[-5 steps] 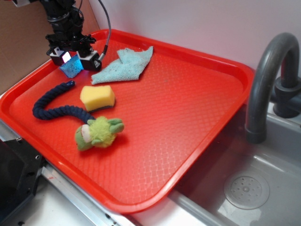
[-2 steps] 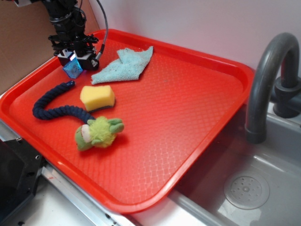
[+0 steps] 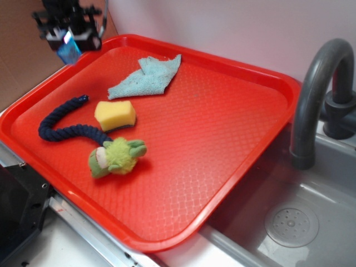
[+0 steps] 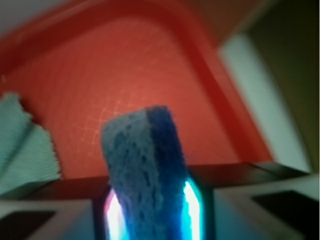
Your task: Grab the blue sponge.
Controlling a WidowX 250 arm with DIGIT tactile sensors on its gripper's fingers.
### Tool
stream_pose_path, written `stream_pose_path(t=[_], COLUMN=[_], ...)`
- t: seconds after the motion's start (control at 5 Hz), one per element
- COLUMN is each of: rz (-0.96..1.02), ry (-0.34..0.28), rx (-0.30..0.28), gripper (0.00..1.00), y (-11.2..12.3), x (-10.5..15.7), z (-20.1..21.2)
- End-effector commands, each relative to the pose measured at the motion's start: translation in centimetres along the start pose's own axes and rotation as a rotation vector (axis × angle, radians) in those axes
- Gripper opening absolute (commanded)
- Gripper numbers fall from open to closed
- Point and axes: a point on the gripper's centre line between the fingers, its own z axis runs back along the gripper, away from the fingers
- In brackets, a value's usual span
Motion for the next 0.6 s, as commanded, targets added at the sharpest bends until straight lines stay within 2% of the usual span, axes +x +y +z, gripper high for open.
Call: stream_pose_path(t=[0.0,0.2,0.4], rz=[-0.069,-0.062,-0.079], ry=[0.005,0.044,0.087], rx=[-0.167,-0.270,-0.206], gripper=[0.00,0.00,0.00], y=[-4.8,-4.7,-3.9], x=[-4.0,-3.8,-1.5], z=[13.2,14.8,12.7])
